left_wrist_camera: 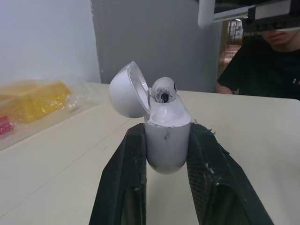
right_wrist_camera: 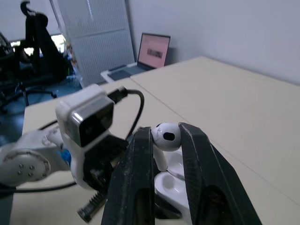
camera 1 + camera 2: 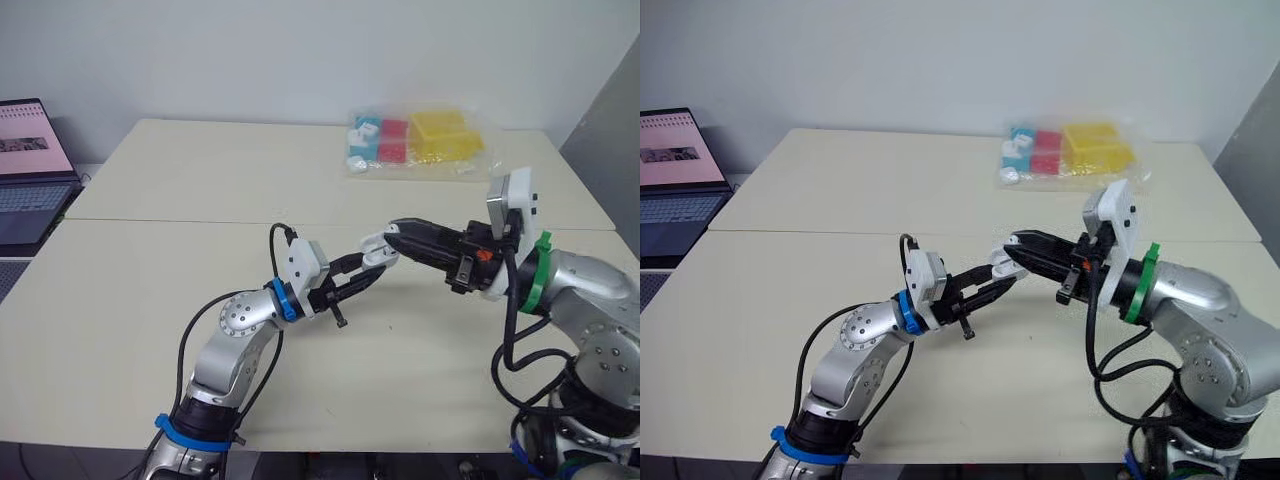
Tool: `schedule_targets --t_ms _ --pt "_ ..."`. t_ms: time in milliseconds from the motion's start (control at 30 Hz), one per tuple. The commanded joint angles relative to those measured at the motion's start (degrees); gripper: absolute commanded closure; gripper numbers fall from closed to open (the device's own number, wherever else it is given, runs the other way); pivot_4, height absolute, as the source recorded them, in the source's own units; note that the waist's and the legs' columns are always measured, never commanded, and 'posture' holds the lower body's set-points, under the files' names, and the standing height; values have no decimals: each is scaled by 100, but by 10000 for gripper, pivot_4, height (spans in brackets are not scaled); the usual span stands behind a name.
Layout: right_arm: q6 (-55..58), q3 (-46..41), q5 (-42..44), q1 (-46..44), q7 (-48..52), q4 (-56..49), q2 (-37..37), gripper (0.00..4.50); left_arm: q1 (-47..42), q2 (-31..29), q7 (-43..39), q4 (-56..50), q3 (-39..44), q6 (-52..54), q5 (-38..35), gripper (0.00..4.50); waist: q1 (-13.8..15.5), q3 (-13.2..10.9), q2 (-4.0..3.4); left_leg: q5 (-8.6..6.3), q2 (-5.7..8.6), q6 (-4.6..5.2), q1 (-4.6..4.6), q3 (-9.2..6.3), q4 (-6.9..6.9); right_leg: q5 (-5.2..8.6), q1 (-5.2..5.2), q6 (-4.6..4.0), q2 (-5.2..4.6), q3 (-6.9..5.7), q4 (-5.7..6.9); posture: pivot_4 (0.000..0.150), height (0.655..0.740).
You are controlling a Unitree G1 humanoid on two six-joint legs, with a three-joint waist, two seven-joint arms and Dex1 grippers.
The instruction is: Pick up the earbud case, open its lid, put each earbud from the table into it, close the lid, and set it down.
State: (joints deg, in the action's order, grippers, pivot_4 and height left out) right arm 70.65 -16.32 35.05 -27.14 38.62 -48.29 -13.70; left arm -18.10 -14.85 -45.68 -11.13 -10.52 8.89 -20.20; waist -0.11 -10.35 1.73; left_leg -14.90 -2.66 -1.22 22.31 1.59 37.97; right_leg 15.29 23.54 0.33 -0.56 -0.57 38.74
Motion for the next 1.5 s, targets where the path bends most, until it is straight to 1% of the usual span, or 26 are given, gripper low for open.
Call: schedule_targets --t_ms 33,133,267,500,1100,1333,1500 --pt "-663 469 -194 318 -679 -267 215 40694 -145 57 8 -88 72 7 -126 37023 -5 0 0 0 0 0 6 -1 0 0 4 0 0 0 0 1500 7400" --pt "-1060 715 -269 498 -903 -181 179 40694 -150 56 -9 -106 70 21 -133 37023 -13 0 0 0 1 0 5 2 1 0 5 0 0 2 0 1500 7400" --pt "-1892 1178 -711 691 -920 78 -224 40694 -175 79 12 -104 91 95 -174 37023 -17 0 0 0 2 0 3 -1 1 0 4 1 3 -2 1 1500 7400" --pt "-2467 1421 -754 885 -965 340 -472 40694 -217 75 13 -109 122 143 -193 37023 -16 0 0 0 -2 0 3 -3 0 0 5 0 9 -1 -1 1500 7400" --pt "-3420 1976 -949 1403 -1157 763 -577 40694 -222 94 31 -205 149 214 -232 37023 -15 0 0 0 -3 0 5 -3 -1 1 5 0 8 -2 -5 1500 7400" --pt "-3507 2078 -892 1469 -1288 802 -518 40694 -214 106 39 -220 154 230 -235 37023 -14 0 0 0 -3 0 6 -2 -1 1 5 0 8 -1 -7 1500 7400" --pt "-3407 2140 -866 1544 -1270 815 -628 40694 -234 139 66 -228 161 237 -238 37023 -14 0 0 0 -3 0 6 -3 -1 1 5 0 8 -1 -7 1500 7400"
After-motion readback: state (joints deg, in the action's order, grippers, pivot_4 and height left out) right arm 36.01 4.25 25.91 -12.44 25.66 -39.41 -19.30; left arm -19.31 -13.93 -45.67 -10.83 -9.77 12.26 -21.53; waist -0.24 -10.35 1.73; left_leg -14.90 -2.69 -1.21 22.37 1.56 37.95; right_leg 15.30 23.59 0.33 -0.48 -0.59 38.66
